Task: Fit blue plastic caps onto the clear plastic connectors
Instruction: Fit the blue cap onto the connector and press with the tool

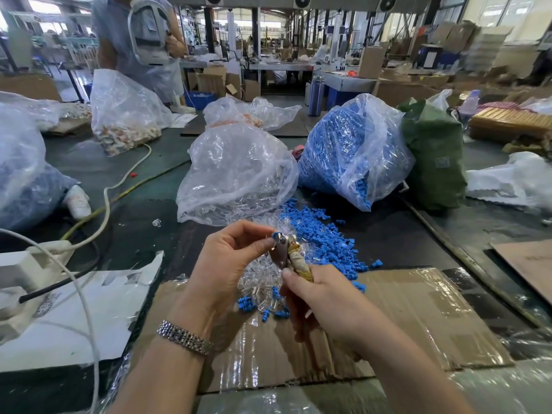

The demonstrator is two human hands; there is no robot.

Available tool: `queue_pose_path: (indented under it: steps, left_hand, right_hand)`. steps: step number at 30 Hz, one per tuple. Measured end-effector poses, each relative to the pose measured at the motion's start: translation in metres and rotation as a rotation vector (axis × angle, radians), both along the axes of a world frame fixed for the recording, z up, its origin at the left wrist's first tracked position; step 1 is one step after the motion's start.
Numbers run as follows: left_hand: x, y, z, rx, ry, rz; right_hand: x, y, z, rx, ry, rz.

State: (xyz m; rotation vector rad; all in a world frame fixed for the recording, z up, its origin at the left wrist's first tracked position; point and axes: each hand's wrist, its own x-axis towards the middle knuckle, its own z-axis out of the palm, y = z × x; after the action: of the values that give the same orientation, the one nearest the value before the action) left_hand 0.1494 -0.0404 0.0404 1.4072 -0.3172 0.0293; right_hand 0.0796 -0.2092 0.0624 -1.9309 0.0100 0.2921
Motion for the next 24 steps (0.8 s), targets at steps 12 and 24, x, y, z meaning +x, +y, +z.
queue_pose_path:
  steps: [12, 24]
  left_hand:
    - [0.004, 0.017, 0.003, -0.157, 0.183, 0.053]
    - [0.018, 0.082, -0.009, 0.244, 0.276, 0.505]
  right_hand:
    - [0.025, -0.026, 0.008, 0.437, 0.21, 0.183]
    - [0.042, -0.034, 0.012, 0.071, -0.119, 0.116]
